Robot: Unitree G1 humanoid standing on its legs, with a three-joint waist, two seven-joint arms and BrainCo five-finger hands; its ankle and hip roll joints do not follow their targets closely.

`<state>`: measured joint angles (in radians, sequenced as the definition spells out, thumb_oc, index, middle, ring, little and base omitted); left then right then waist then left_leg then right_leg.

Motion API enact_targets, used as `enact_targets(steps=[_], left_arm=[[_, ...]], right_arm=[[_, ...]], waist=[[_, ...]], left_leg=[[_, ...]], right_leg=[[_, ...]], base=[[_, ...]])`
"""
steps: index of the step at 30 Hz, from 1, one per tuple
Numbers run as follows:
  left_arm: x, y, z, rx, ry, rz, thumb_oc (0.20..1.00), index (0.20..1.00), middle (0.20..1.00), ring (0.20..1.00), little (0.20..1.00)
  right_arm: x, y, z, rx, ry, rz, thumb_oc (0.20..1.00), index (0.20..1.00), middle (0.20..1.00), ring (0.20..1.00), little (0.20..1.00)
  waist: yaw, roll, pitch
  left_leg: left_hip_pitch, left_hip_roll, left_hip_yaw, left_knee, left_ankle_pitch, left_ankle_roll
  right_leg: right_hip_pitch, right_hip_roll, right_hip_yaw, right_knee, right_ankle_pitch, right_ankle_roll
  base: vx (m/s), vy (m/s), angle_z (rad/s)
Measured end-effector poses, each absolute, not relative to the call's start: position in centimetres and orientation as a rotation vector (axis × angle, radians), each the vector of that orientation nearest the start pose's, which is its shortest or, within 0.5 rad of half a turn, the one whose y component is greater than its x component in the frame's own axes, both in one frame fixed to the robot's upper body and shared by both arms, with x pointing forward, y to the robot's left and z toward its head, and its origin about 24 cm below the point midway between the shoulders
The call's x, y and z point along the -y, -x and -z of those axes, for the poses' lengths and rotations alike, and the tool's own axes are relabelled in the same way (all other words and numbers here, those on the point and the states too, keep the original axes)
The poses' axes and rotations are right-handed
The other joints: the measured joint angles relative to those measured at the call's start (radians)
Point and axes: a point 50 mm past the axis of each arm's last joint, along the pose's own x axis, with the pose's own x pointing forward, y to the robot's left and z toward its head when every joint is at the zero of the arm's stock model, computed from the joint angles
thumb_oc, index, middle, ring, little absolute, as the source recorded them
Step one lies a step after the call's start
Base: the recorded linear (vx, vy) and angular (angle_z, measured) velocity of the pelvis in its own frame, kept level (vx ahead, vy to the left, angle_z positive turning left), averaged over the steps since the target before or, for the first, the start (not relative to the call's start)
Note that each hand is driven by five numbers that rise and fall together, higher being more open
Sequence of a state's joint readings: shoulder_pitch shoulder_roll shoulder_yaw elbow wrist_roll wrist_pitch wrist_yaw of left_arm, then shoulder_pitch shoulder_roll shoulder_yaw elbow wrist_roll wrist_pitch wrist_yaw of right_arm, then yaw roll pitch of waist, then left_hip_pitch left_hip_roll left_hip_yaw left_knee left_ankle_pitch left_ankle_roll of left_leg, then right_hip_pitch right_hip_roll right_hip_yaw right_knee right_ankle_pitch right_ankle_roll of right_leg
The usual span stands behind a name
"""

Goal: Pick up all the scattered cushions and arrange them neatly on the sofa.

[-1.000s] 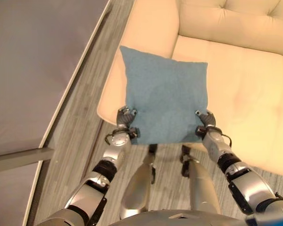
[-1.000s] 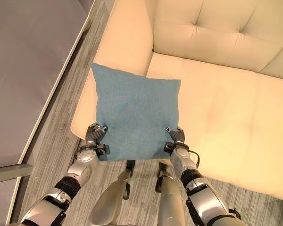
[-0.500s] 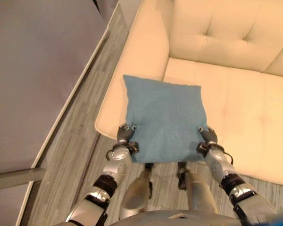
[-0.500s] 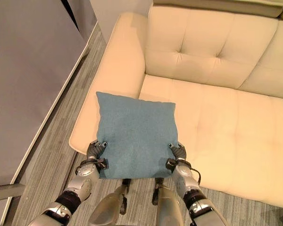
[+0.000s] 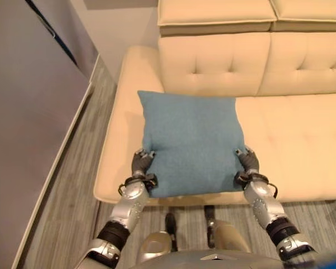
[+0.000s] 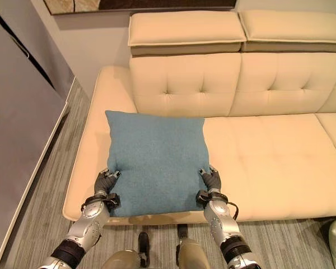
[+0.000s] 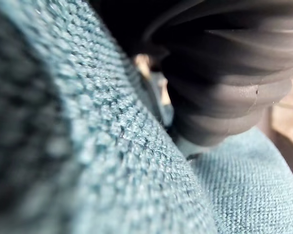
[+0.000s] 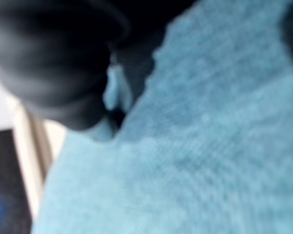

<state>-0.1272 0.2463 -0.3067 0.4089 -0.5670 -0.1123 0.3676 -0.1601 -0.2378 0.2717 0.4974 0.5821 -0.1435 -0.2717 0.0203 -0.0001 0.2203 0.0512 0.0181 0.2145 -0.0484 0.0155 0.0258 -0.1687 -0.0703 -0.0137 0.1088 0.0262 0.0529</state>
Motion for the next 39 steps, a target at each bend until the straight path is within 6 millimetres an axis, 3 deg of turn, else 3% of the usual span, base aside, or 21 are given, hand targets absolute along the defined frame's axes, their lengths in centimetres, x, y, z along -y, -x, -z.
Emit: enact_targets(steps=[1, 2, 5, 6, 7, 10, 12, 14, 16, 18, 19, 20, 21, 23, 27, 30, 31, 34, 35, 38, 39], left_arm=[[-16.7, -25.8, 2.2, -0.304, 0.192, -0.223, 0.200, 0.200, 0.200, 0.200, 0.200], [-17.1, -25.8, 2.2, -0.304, 0.199, -0.244, 0.200, 0.200, 0.200, 0.200, 0.200], [-17.8, -25.1, 2.7, -0.324, 0.184, -0.260, 0.200, 0.200, 0.200, 0.200, 0.200], [-18.0, -25.0, 2.8, -0.329, 0.187, -0.269, 0.200, 0.200, 0.200, 0.200, 0.200], [-17.4, -24.7, 3.3, -0.348, 0.215, -0.276, 0.200, 0.200, 0.200, 0.200, 0.200], [-15.9, -24.4, 3.7, -0.373, 0.246, -0.250, 0.200, 0.200, 0.200, 0.200, 0.200], [-15.0, -24.3, 4.1, -0.395, 0.247, -0.223, 0.200, 0.200, 0.200, 0.200, 0.200], [-14.5, -23.9, 4.4, -0.414, 0.242, -0.204, 0.200, 0.200, 0.200, 0.200, 0.200], [-14.2, -23.8, 4.6, -0.426, 0.231, -0.178, 0.200, 0.200, 0.200, 0.200, 0.200], [-13.9, -23.7, 4.7, -0.438, 0.229, -0.167, 0.200, 0.200, 0.200, 0.200, 0.200], [-13.9, -23.7, 4.7, -0.438, 0.230, -0.167, 0.200, 0.200, 0.200, 0.200, 0.200], [-13.8, -23.7, 4.6, -0.435, 0.234, -0.166, 0.200, 0.200, 0.200, 0.200, 0.200], [-14.4, -23.8, 4.5, -0.427, 0.224, -0.176, 0.200, 0.200, 0.200, 0.200, 0.200], [-15.8, -23.8, 4.5, -0.431, 0.176, -0.193, 0.200, 0.200, 0.200, 0.200, 0.200], [-16.6, -23.6, 4.6, -0.442, 0.167, -0.216, 0.200, 0.200, 0.200, 0.200, 0.200], [-16.9, -23.8, 4.4, -0.431, 0.162, -0.220, 0.200, 0.200, 0.200, 0.200, 0.200], [-16.9, -23.9, 4.3, -0.426, 0.160, -0.224, 0.200, 0.200, 0.200, 0.200, 0.200], [-17.0, -23.9, 4.3, -0.428, 0.161, -0.236, 0.200, 0.200, 0.200, 0.200, 0.200], [-17.3, -23.9, 4.3, -0.424, 0.163, -0.253, 0.200, 0.200, 0.200, 0.200, 0.200], [-17.3, -24.2, 4.1, -0.416, 0.171, -0.257, 0.200, 0.200, 0.200, 0.200, 0.200], [-17.3, -24.2, 4.1, -0.416, 0.171, -0.257, 0.200, 0.200, 0.200, 0.200, 0.200]], right_arm=[[16.7, -26.5, 2.6, -0.300, -0.215, 0.171, 0.200, 0.200, 0.200, 0.200, 0.200], [16.7, -26.6, 2.5, -0.298, -0.200, 0.160, 0.200, 0.200, 0.200, 0.200, 0.200], [16.2, -26.3, 2.8, -0.311, -0.190, 0.134, 0.200, 0.200, 0.200, 0.200, 0.200], [16.0, -26.3, 2.8, -0.312, -0.192, 0.127, 0.200, 0.200, 0.200, 0.200, 0.200], [16.4, -26.3, 2.8, -0.307, -0.172, 0.129, 0.200, 0.200, 0.200, 0.200, 0.200], [17.5, -26.0, 2.9, -0.315, -0.156, 0.159, 0.200, 0.200, 0.200, 0.200, 0.200], [18.6, -25.9, 2.6, -0.300, -0.130, 0.189, 0.200, 0.200, 0.200, 0.200, 0.200], [18.9, -25.6, 2.8, -0.307, -0.120, 0.201, 0.200, 0.200, 0.200, 0.200, 0.200], [19.3, -25.3, 2.9, -0.313, -0.120, 0.227, 0.200, 0.200, 0.200, 0.200, 0.200], [19.7, -24.6, 3.4, -0.332, -0.107, 0.238, 0.200, 0.200, 0.200, 0.200, 0.200], [19.8, -24.5, 3.5, -0.337, -0.101, 0.238, 0.200, 0.200, 0.200, 0.200, 0.200], [19.8, -24.5, 3.5, -0.336, -0.091, 0.236, 0.200, 0.200, 0.200, 0.200, 0.200], [19.1, -24.6, 3.6, -0.340, -0.110, 0.228, 0.200, 0.200, 0.200, 0.200, 0.200], [17.9, -24.6, 3.9, -0.354, -0.128, 0.203, 0.200, 0.200, 0.200, 0.200, 0.200], [17.2, -24.6, 3.9, -0.357, -0.131, 0.180, 0.200, 0.200, 0.200, 0.200, 0.200], [16.8, -25.4, 3.2, -0.331, -0.130, 0.157, 0.200, 0.200, 0.200, 0.200, 0.200], [16.7, -25.5, 3.2, -0.328, -0.126, 0.153, 0.200, 0.200, 0.200, 0.200, 0.200], [16.6, -26.0, 2.6, -0.306, -0.117, 0.141, 0.200, 0.200, 0.200, 0.200, 0.200], [16.4, -26.5, 2.2, -0.289, -0.112, 0.130, 0.200, 0.200, 0.200, 0.200, 0.200], [16.4, -26.5, 2.2, -0.291, -0.103, 0.128, 0.200, 0.200, 0.200, 0.200, 0.200], [16.4, -26.4, 2.2, -0.296, -0.101, 0.128, 0.200, 0.200, 0.200, 0.200, 0.200]], waist=[[0.016, 0.008, -0.005], [0.024, 0.017, -0.017], [0.032, -0.007, -0.043], [0.038, -0.015, -0.048], [0.041, 0.004, -0.048], [0.033, -0.001, -0.050], [0.027, -0.012, -0.051], [0.027, -0.024, -0.054], [0.020, -0.060, -0.054], [0.001, -0.035, -0.067], [-0.004, -0.013, -0.078], [-0.003, 0.014, -0.085], [0.010, 0.034, -0.087], [0.025, 0.000, -0.081], [0.057, -0.004, -0.075], [0.054, 0.005, -0.049], [0.048, -0.006, -0.045], [0.054, -0.016, -0.036], [0.047, -0.004, -0.029], [0.018, -0.001, -0.026], [0.007, -0.009, -0.025]], left_leg=[[0.002, 0.012, 0.020, -0.001, 0.000, 0.001], [0.004, 0.022, 0.028, -0.001, 0.000, -0.006], [0.020, 0.020, 0.022, -0.013, 0.008, -0.032], [0.020, 0.025, 0.021, -0.013, 0.012, -0.043], [0.011, 0.061, -0.015, 0.002, 0.021, -0.061], [-0.028, 0.109, -0.081, 0.053, 0.046, -0.095], [-0.091, 0.141, -0.095, 0.127, 0.077, -0.097], [-0.109, 0.141, -0.090, 0.142, 0.124, -0.094], [-0.135, 0.003, -0.093, 0.194, 0.047, -0.092], [-0.118, -0.091, -0.058, 0.130, 0.022, -0.065], [-0.110, -0.108, -0.065, 0.084, 0.012, -0.070], [-0.098, -0.108, -0.079, 0.053, -0.006, -0.070], [-0.098, -0.084, -0.091, 0.033, -0.005, 0.033], [-0.084, -0.086, -0.084, 0.026, -0.004, 0.015], [-0.016, -0.081, -0.035, -0.001, -0.005, 0.040], [0.013, -0.068, -0.031, 0.002, -0.006, 0.057], [0.023, -0.068, -0.034, 0.004, -0.014, 0.067], [0.036, -0.078, -0.040, -0.006, -0.040, 0.059], [0.034, -0.073, -0.044, -0.012, -0.027, 0.063], [0.042, -0.056, -0.093, -0.019, -0.042, 0.049], [0.051, -0.053, -0.110, -0.020, -0.047, 0.033]], right_leg=[[-0.009, -0.016, -0.037, 0.033, -0.001, 0.003], [-0.010, -0.078, -0.075, 0.090, -0.015, 0.026], [0.073, -0.134, -0.087, 0.005, -0.002, 0.073], [0.095, -0.126, -0.087, -0.041, -0.010, 0.073], [0.127, -0.084, -0.101, -0.079, 0.013, 0.065], [0.162, -0.042, -0.156, -0.102, -0.001, 0.032], [0.163, -0.007, -0.196, -0.105, -0.019, -0.011], [0.155, -0.007, -0.197, -0.104, -0.026, -0.024], [0.152, -0.057, -0.197, -0.122, -0.021, -0.039], [0.148, -0.038, -0.197, -0.139, -0.013, -0.029], [0.138, -0.016, -0.198, -0.138, -0.009, -0.029], [0.127, 0.013, -0.198, -0.133, -0.008, -0.028], [0.098, 0.057, -0.187, -0.102, -0.009, -0.031], [0.076, 0.061, -0.159, -0.069, -0.020, -0.042], [0.052, 0.048, -0.150, 0.073, -0.078, -0.032], [-0.041, 0.031, -0.135, 0.329, -0.107, 0.092], [-0.072, 0.014, -0.118, 0.405, -0.129, 0.095], [-0.068, -0.026, -0.103, 0.327, -0.127, 0.070], [-0.062, -0.029, -0.088, 0.212, -0.114, 0.061], [-0.068, 0.003, 0.029, 0.052, -0.034, 0.058], [-0.057, 0.002, 0.032, 0.020, 0.015, 0.064]], base=[[0.09, -0.257, -0.60], [0.09, -0.255, -0.40], [0.03, -0.236, -0.06], [0.00, -0.347, 0.00], [-0.01, -0.468, 0.23], [-0.01, -0.259, 0.46], [0.00, -0.233, 0.53], [0.03, -0.167, 0.20], [0.08, -0.112, 0.02], [0.06, -0.054, 0.06], [0.07, -0.015, 0.00], [0.17, 0.014, -0.36], [0.22, 0.035, -0.46], [0.19, 0.069, -0.41], [0.12, 0.070, -0.34], [0.06, 0.013, -0.03], [0.17, -0.039, 0.21], [0.24, -0.070, -0.04], [0.25, -0.102, -0.09], [0.23, -0.127, 0.36], [0.17, -0.100, 0.56]])
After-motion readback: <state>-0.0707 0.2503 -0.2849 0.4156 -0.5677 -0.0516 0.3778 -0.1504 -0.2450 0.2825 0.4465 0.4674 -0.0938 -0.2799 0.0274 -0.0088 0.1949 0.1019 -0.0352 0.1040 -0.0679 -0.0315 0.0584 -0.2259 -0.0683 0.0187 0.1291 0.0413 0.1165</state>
